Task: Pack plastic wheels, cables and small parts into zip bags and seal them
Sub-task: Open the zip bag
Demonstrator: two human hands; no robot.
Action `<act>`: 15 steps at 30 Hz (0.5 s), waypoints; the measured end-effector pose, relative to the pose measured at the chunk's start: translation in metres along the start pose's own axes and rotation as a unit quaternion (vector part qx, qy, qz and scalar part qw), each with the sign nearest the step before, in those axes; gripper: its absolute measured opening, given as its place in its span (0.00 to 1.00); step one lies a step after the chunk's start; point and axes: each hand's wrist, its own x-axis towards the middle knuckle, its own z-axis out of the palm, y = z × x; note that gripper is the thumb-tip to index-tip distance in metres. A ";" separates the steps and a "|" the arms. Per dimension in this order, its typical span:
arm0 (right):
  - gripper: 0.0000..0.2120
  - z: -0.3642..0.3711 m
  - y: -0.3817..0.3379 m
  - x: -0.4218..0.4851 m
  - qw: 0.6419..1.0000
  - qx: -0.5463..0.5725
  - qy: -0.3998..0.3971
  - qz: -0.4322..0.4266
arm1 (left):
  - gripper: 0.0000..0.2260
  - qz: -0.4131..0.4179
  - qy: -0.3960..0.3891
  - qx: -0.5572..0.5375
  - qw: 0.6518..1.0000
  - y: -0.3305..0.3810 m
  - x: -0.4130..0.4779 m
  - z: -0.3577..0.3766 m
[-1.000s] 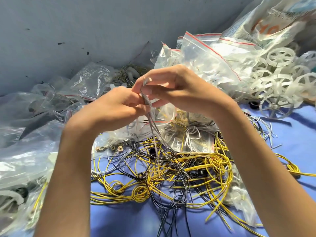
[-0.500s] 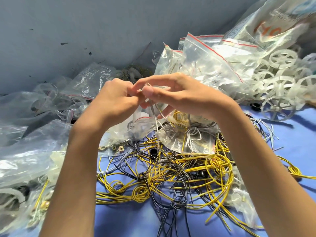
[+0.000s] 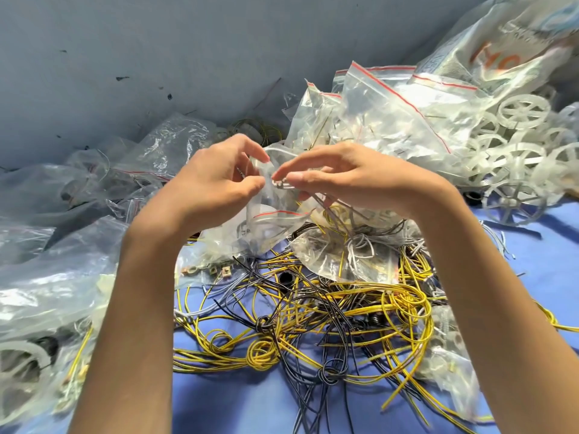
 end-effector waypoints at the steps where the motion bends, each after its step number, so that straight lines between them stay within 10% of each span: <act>1: 0.12 0.001 0.000 0.000 1.000 -0.014 0.002 0.003 | 0.11 0.000 -0.002 -0.006 1.000 -0.001 0.000 0.000; 15: 0.19 0.035 -0.012 0.010 0.963 -0.236 -0.118 0.046 | 0.13 0.073 -0.160 -0.036 0.984 0.024 -0.011 -0.002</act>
